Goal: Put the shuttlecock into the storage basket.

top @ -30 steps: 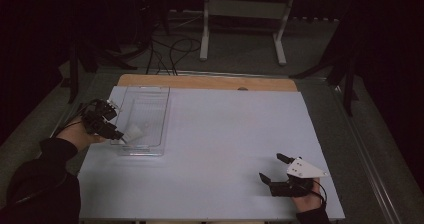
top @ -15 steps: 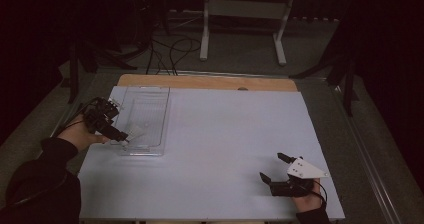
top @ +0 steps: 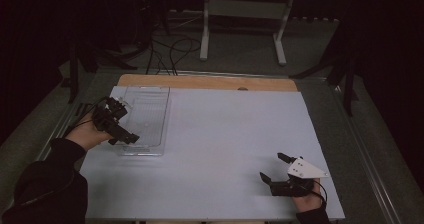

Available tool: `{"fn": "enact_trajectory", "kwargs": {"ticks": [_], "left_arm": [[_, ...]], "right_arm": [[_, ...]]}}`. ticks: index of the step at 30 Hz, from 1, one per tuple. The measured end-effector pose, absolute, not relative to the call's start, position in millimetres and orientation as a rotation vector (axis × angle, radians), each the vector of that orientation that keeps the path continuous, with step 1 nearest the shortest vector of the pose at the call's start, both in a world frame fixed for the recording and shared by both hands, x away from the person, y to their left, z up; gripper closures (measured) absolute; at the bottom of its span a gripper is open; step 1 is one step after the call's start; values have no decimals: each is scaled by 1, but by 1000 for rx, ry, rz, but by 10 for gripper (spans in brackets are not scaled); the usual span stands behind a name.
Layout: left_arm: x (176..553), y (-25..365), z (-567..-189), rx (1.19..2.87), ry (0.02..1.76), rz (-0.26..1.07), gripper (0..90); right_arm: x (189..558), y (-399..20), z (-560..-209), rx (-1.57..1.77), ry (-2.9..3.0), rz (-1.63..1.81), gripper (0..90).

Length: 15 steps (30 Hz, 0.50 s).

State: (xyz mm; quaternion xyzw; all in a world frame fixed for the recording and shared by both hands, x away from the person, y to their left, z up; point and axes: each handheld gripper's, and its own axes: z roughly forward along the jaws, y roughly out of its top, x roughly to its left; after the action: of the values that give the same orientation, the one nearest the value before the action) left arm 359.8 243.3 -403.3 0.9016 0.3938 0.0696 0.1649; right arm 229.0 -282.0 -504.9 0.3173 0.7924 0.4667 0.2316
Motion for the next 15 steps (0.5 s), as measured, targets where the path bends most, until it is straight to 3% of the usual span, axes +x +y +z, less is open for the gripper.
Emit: {"fn": "enact_trajectory", "kwargs": {"ticks": [15], "left_arm": [[363,228,-397,2477,1062,136,4]], "right_arm": [[229,-282,-506,875,2184,1280,96]]}}
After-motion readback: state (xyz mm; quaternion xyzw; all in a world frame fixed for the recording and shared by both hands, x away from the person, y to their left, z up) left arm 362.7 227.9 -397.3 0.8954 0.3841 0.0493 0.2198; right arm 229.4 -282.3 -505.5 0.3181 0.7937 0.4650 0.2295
